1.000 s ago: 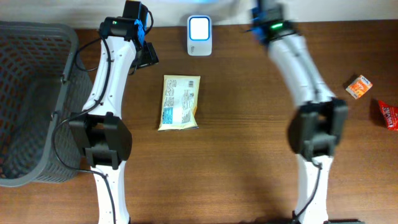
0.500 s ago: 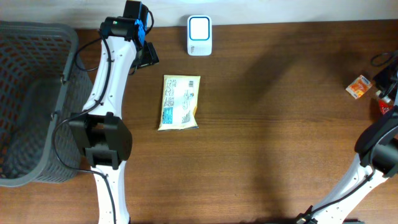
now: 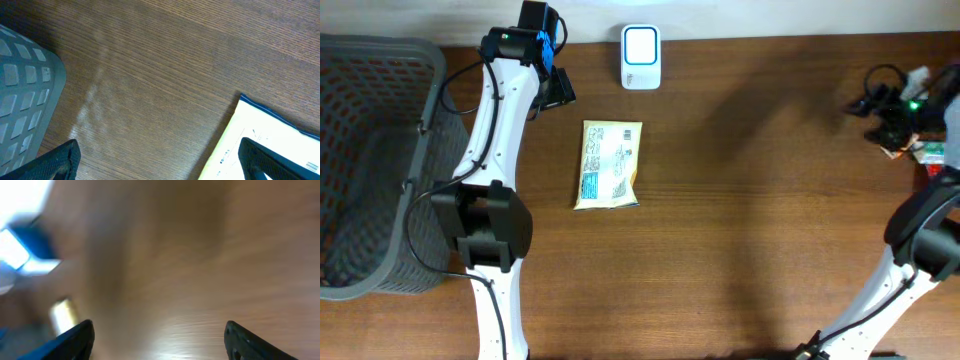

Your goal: Scan the item barcode

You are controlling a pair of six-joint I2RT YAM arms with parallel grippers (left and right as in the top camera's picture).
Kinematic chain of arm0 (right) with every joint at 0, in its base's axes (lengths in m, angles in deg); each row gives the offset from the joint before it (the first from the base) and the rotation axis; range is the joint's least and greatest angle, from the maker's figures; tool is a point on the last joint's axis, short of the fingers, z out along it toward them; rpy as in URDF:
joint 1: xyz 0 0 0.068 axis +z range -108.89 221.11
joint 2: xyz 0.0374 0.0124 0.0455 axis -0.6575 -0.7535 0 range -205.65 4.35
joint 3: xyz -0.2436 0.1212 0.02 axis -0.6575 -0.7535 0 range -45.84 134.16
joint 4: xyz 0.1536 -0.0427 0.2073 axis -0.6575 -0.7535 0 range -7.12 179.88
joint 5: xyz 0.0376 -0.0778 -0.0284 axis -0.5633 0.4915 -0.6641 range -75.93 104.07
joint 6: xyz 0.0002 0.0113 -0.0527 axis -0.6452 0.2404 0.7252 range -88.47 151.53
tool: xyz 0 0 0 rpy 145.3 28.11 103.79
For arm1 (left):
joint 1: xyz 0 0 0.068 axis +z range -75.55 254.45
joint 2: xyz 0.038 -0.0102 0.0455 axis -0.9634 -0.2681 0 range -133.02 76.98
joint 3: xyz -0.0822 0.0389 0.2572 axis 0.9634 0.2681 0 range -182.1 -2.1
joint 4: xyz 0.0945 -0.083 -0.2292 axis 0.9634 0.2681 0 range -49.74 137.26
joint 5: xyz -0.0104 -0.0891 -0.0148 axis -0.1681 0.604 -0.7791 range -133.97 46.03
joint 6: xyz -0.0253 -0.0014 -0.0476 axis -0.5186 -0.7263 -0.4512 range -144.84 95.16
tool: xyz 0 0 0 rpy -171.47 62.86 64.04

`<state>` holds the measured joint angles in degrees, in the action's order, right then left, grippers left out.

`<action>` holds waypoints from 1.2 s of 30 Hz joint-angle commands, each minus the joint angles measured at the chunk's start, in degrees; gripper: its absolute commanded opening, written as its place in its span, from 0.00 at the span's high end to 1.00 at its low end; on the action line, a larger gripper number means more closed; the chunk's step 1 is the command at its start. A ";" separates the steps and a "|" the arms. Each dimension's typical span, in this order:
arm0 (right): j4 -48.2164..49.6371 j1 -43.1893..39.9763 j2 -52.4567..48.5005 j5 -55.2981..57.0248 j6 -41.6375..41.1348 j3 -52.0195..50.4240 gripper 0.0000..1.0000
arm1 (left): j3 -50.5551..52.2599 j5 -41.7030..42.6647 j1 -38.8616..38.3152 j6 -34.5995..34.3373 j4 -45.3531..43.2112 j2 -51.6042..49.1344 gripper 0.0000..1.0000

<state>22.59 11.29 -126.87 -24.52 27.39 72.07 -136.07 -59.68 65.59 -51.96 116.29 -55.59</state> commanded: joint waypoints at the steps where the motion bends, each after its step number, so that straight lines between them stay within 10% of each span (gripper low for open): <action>1: -5.42 7.30 0.37 -13.07 9.44 -0.37 0.18 | 0.13 -0.61 -0.07 -0.66 0.04 1.44 0.01; 5: -9.27 19.50 0.35 -4.24 11.19 -0.37 0.01 | 0.13 -0.61 -0.07 -0.66 0.04 1.44 0.01; 13: 0.98 42.21 -1.18 1.84 -1.20 -0.39 0.01 | 0.13 -0.61 -0.09 -0.66 0.04 1.44 0.01; 26: 11.93 56.63 -7.98 12.33 -17.42 -1.14 0.00 | 0.13 -0.61 -0.07 -0.66 0.04 1.44 0.01; 34: 18.56 57.31 -9.01 18.56 -17.40 -6.86 0.51 | 0.13 -0.61 -0.07 -0.66 0.04 1.44 0.01; 36: 18.05 57.20 -9.01 21.62 -17.38 -7.54 0.96 | 0.13 -0.61 -0.07 -0.66 0.04 1.44 0.01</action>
<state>41.69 68.16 -134.57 -9.92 9.99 66.82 -136.07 -59.68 65.59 -51.96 116.29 -55.59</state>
